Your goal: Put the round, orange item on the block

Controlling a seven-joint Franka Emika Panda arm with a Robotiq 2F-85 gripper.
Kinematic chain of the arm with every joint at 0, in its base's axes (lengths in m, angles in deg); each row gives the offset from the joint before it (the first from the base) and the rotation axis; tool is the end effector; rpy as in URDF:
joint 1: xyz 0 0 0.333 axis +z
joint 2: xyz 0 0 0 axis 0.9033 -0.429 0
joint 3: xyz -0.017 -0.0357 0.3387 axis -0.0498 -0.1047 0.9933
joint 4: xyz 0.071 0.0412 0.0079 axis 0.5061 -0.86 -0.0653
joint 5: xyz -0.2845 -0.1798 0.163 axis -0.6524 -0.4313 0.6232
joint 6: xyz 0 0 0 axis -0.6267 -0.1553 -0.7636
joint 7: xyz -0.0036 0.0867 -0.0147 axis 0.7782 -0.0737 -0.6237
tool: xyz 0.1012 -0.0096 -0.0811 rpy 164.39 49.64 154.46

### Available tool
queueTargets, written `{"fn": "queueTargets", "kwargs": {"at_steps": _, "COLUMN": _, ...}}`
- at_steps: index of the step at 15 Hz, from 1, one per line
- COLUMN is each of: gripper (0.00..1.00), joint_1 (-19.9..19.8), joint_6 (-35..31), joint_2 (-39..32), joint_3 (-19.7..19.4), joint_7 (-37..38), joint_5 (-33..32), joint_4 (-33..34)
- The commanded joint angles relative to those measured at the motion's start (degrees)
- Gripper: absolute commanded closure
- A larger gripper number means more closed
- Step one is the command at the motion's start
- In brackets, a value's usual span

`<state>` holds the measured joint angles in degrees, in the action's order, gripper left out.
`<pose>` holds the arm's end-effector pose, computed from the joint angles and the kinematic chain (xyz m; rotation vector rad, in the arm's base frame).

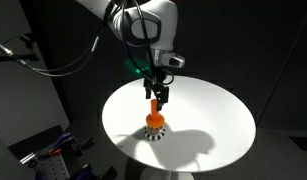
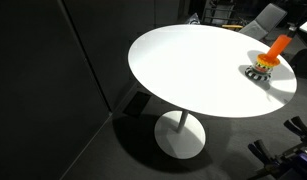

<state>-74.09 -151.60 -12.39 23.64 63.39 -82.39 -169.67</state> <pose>0.4871 -0.1778 0.3551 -3.0853 0.5091 0.2212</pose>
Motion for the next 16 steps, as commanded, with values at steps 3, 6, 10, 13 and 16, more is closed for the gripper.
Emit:
{"fn": "queueTargets", "kwargs": {"at_steps": 3, "gripper": 0.0, "joint_1": 0.2, "joint_6": -3.2, "joint_2": 0.8, "joint_3": 1.8, "joint_7": -3.1, "joint_5": 3.9, "joint_4": 1.1}}
{"fn": "queueTargets", "kwargs": {"at_steps": 6, "gripper": 0.0, "joint_1": 1.0, "joint_6": -2.4, "joint_2": 0.9, "joint_3": 2.7, "joint_7": -1.8, "joint_5": 4.0, "joint_4": 2.5}}
{"fn": "queueTargets", "kwargs": {"at_steps": 10, "gripper": 0.0, "joint_1": 1.4, "joint_6": -2.9, "joint_2": 0.1, "joint_3": 3.1, "joint_7": -1.2, "joint_5": 3.0, "joint_4": 2.8}}
{"fn": "queueTargets", "kwargs": {"at_steps": 13, "gripper": 0.0, "joint_1": 1.6, "joint_6": -2.8, "joint_2": -0.1, "joint_3": 3.2, "joint_7": -1.1, "joint_5": 3.0, "joint_4": 2.7}}
{"fn": "queueTargets", "kwargs": {"at_steps": 16, "gripper": 0.0, "joint_1": 1.6, "joint_6": -2.8, "joint_2": -0.1, "joint_3": 3.1, "joint_7": -1.1, "joint_5": 3.0, "joint_4": 2.7}}
